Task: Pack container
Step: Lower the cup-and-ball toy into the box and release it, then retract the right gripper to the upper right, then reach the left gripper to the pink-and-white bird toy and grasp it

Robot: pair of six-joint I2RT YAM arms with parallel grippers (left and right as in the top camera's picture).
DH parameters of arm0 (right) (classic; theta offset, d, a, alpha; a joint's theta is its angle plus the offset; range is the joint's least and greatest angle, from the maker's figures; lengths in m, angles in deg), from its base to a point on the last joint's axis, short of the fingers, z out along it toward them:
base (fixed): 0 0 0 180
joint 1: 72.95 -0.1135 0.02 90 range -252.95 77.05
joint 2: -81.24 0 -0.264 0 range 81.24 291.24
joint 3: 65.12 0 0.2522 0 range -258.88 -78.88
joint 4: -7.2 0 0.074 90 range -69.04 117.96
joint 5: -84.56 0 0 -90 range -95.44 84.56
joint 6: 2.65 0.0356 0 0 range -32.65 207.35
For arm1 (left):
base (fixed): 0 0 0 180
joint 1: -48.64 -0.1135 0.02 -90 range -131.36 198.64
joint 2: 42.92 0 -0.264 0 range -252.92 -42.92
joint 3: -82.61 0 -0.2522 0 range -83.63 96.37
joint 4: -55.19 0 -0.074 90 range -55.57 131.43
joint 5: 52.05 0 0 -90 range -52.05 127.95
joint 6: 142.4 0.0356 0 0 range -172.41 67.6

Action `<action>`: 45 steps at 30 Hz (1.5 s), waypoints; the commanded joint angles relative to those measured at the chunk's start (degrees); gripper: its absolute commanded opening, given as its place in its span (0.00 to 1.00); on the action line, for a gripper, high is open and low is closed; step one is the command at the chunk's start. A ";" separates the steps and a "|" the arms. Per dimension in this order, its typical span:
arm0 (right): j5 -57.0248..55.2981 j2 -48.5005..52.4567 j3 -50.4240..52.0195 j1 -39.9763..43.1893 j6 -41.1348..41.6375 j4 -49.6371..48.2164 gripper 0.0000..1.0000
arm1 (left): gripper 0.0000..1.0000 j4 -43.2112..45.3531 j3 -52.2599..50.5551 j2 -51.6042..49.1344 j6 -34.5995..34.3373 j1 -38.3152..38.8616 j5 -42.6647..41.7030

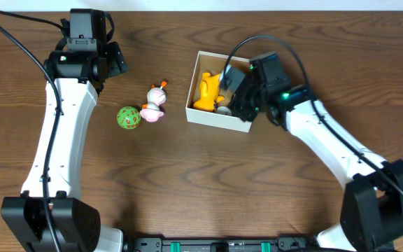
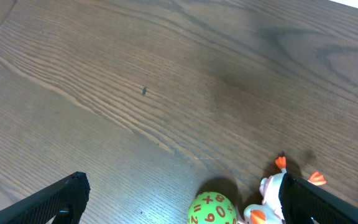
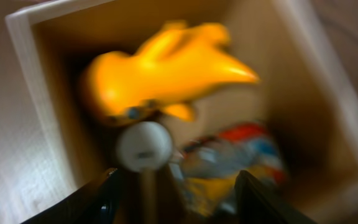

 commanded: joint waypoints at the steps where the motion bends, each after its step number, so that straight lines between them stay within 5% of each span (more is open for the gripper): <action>1: -10.56 -4.66 -2.69 4.13 15.63 0.02 0.65 | 0.98 -0.17 0.11 -0.09 0.07 -0.20 0.55; 5: -16.06 -6.86 -2.69 10.64 22.84 1.38 0.80 | 0.98 -0.17 0.11 -0.07 0.07 -0.22 0.57; 11: -15.80 -7.19 -2.62 20.37 23.28 4.13 0.99 | 0.98 -0.17 0.11 -0.07 0.09 -0.20 0.55; 33: -15.80 -7.19 -2.62 23.93 23.45 4.31 0.99 | 0.98 0.76 0.11 -0.07 0.07 -0.20 0.31; 40: -15.80 -7.19 -2.62 23.93 23.43 4.31 0.99 | 0.98 -3.76 -0.59 -0.09 0.28 -0.17 -10.69; 45: -15.80 -7.19 -2.62 23.93 23.43 4.31 0.99 | 0.98 -2.73 -2.78 -1.27 10.25 1.25 -18.91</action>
